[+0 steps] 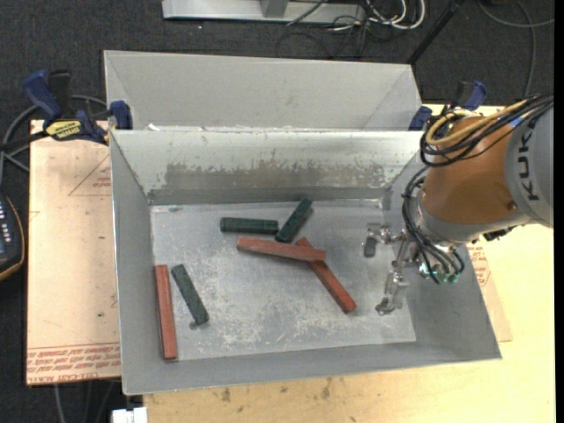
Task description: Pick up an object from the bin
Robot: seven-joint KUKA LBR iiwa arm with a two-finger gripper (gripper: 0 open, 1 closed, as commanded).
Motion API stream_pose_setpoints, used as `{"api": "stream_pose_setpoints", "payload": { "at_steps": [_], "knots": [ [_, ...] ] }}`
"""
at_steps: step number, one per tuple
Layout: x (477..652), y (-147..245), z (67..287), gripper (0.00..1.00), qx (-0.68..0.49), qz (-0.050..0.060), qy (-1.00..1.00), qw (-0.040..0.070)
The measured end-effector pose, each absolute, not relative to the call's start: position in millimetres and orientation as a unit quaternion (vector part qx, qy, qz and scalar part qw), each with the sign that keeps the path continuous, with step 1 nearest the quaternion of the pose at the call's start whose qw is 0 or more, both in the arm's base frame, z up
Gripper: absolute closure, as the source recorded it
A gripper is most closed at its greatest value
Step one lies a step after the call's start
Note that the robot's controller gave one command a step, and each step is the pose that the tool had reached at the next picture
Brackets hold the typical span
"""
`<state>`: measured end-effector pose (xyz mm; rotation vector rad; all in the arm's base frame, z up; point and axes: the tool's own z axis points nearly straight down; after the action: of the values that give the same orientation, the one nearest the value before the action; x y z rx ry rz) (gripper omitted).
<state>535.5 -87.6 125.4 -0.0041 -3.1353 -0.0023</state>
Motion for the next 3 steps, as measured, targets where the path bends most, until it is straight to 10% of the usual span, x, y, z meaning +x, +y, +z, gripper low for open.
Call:
{"api": "stream_pose_setpoints", "payload": {
  "at_steps": [1,3],
  "knots": [
    [528.9,-36.4,68.1,0.00,-0.227,-0.001,-0.974,0.002],
    [519.9,-9.8,99.0,0.00,-0.334,0.000,-0.943,0.001]
  ]
}}
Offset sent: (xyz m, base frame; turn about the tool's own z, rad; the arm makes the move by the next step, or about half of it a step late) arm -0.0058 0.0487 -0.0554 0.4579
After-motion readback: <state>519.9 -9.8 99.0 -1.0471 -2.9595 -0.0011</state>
